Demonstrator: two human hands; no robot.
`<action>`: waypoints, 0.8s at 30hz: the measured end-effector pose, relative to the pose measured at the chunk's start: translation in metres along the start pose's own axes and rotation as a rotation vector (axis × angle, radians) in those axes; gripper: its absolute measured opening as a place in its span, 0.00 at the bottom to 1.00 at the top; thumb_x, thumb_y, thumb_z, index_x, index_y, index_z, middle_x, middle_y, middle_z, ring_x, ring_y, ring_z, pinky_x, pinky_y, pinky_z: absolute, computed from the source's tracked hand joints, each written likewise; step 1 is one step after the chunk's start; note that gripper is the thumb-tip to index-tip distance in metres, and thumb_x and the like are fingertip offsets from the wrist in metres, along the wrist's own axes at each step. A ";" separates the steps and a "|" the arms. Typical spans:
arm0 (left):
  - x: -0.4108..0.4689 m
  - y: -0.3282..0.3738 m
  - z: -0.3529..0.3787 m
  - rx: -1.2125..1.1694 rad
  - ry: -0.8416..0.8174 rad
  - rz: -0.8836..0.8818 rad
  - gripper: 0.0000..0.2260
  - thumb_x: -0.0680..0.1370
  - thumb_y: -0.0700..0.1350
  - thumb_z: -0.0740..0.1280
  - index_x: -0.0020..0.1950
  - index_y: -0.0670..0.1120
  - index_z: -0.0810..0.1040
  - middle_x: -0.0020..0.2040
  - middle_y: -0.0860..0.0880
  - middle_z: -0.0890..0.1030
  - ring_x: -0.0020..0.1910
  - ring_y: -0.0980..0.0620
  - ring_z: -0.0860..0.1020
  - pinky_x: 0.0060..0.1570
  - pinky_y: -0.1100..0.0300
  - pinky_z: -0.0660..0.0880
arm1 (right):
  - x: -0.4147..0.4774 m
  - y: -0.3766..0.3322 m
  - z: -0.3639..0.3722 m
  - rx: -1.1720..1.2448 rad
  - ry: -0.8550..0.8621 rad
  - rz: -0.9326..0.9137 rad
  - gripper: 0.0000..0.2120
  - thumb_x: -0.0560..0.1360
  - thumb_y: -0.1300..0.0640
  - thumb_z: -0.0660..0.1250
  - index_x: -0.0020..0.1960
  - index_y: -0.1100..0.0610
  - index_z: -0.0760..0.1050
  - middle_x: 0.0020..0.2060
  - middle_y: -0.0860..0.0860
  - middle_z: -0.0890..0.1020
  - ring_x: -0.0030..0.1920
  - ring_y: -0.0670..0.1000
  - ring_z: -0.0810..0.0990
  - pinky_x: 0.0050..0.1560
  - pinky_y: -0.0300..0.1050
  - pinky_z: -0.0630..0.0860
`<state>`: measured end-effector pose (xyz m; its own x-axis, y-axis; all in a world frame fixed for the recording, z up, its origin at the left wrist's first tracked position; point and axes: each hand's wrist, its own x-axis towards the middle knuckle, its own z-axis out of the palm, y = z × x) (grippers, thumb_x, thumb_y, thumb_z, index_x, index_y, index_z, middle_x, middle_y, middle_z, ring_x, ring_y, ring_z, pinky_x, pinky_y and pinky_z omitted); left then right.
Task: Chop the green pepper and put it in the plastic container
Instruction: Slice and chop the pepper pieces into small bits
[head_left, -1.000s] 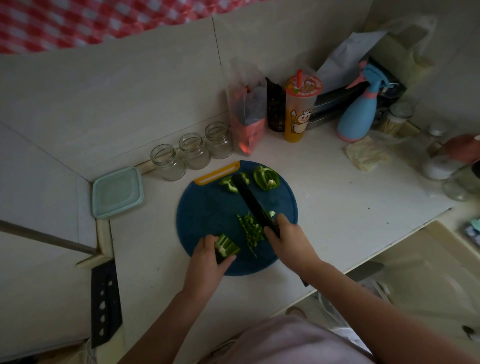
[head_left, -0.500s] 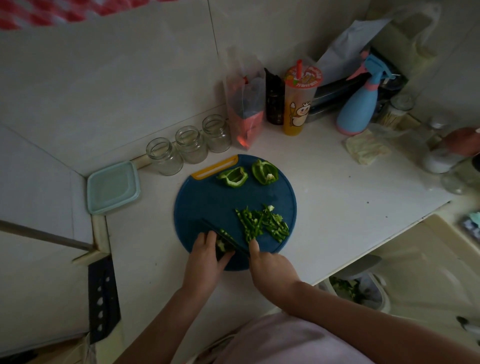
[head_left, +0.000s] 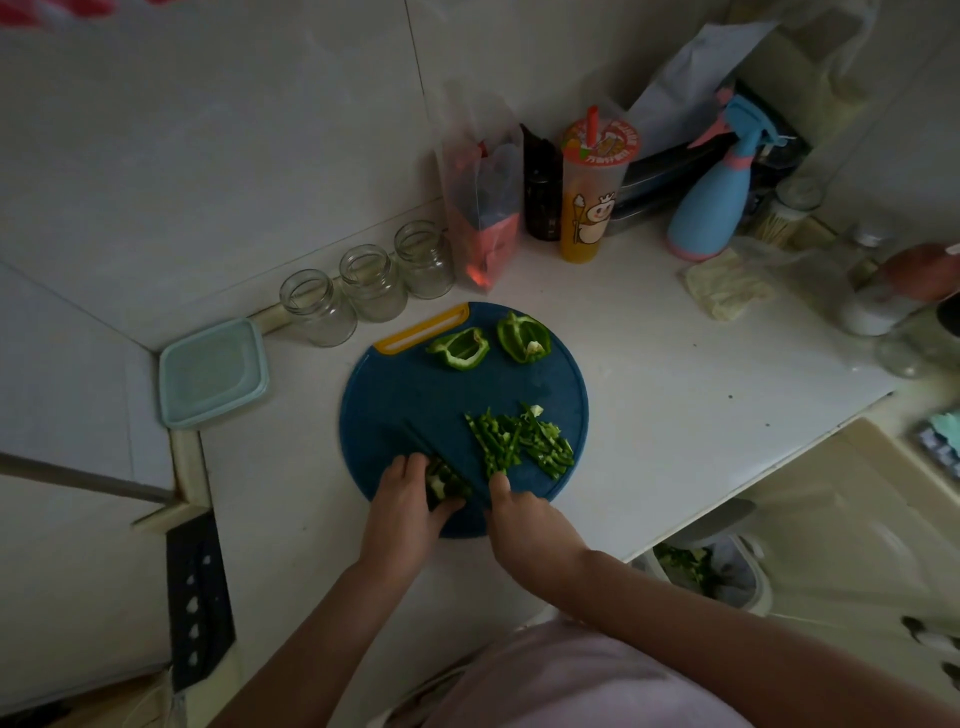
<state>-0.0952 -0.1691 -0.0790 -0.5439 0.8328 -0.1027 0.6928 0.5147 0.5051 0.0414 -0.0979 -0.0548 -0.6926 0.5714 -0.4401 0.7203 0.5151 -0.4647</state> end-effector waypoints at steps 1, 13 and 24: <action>0.001 0.001 -0.001 0.007 -0.008 -0.002 0.22 0.69 0.48 0.75 0.57 0.40 0.73 0.53 0.43 0.75 0.53 0.44 0.74 0.48 0.55 0.71 | 0.000 -0.001 -0.002 -0.013 0.001 -0.006 0.15 0.79 0.62 0.54 0.65 0.62 0.60 0.48 0.60 0.80 0.47 0.62 0.80 0.37 0.48 0.68; 0.004 0.006 -0.003 0.053 -0.019 -0.025 0.20 0.69 0.50 0.74 0.52 0.40 0.72 0.50 0.43 0.75 0.51 0.44 0.74 0.42 0.58 0.68 | -0.006 -0.005 -0.004 -0.074 -0.004 -0.002 0.23 0.76 0.67 0.53 0.70 0.62 0.55 0.47 0.60 0.80 0.45 0.62 0.80 0.37 0.48 0.68; 0.008 0.006 -0.005 -0.011 -0.050 -0.107 0.22 0.67 0.48 0.77 0.53 0.38 0.74 0.51 0.42 0.75 0.53 0.43 0.75 0.45 0.54 0.71 | -0.005 -0.007 -0.010 -0.077 -0.033 0.012 0.23 0.76 0.67 0.53 0.70 0.62 0.55 0.46 0.59 0.80 0.44 0.62 0.80 0.36 0.49 0.68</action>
<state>-0.0978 -0.1607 -0.0724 -0.5899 0.7826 -0.1988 0.6267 0.5990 0.4984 0.0401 -0.0982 -0.0411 -0.6840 0.5570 -0.4711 0.7284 0.5564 -0.3998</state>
